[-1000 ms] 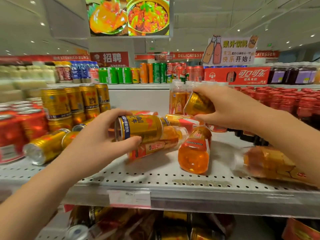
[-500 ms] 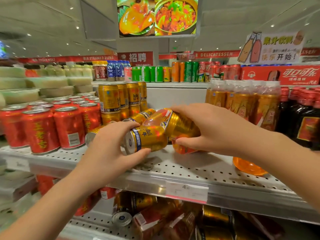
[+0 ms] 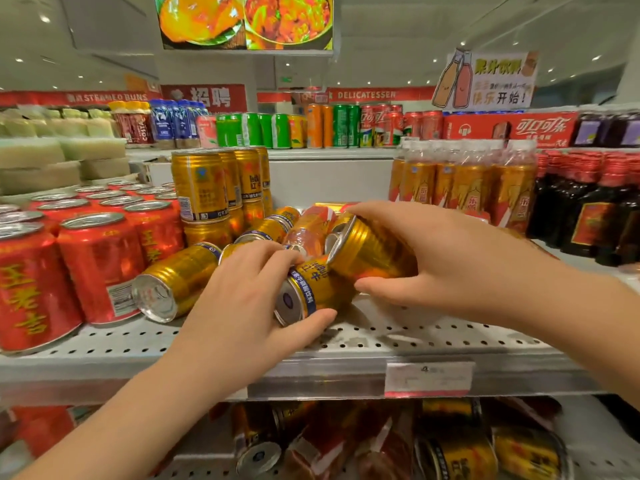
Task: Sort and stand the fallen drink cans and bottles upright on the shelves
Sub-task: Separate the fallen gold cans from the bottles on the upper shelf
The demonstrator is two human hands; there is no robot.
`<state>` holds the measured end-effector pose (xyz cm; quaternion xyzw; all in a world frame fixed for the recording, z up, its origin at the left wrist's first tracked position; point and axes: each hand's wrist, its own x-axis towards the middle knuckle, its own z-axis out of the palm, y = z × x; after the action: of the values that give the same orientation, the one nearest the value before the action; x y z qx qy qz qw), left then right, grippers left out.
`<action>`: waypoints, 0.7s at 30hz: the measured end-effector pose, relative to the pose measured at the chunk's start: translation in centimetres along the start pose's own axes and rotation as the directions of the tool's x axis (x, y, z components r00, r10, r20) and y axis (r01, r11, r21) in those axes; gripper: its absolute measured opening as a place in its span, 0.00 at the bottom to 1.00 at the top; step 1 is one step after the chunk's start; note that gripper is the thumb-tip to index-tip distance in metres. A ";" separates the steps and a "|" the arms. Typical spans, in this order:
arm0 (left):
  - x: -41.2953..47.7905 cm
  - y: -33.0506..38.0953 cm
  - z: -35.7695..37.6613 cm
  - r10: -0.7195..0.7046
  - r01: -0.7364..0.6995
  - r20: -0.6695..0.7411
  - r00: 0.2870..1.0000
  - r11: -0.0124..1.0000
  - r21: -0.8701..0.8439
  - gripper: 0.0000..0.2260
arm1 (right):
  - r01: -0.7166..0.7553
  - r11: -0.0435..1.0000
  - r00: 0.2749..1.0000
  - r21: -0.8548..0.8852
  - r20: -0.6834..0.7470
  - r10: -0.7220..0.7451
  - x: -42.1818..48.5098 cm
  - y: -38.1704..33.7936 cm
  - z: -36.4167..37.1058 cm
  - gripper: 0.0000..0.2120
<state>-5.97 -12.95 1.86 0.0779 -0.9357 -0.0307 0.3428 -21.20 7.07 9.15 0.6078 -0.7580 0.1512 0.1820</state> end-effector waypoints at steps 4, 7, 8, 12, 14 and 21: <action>-0.1 -0.6 0.2 0.035 -0.035 0.007 0.999 0.999 0.006 0.33 | -0.026 1.000 0.997 -0.003 0.072 0.026 -2.0 0.2 0.0 0.37; -0.3 -1.5 0.1 0.071 -0.070 0.042 0.997 0.997 -0.038 0.34 | -0.009 0.999 0.990 -0.040 0.139 0.014 -3.6 0.1 0.4 0.37; -0.4 -1.8 0.1 0.076 -0.073 0.049 0.996 0.996 -0.058 0.34 | -0.005 0.998 0.990 -0.058 0.139 0.013 -3.8 0.0 0.4 0.36; -0.6 -2.2 0.3 0.071 -0.067 0.045 0.996 0.993 -0.093 0.35 | -0.026 0.996 0.991 -0.091 0.126 0.037 -4.0 0.0 0.8 0.38; -0.6 -2.1 0.3 0.073 -0.069 0.040 0.997 0.993 -0.096 0.34 | -0.050 0.992 0.990 -0.117 0.127 0.065 -4.0 0.1 1.2 0.39; -0.7 -1.3 0.0 0.055 -0.052 0.027 0.998 0.993 -0.104 0.33 | -0.031 0.990 0.993 -0.138 0.107 0.046 -4.6 1.3 1.7 0.33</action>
<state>-5.30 -14.12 1.28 0.0345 -0.9396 -0.0709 0.3330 -21.75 10.57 5.53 0.5865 -0.7871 0.0692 0.1781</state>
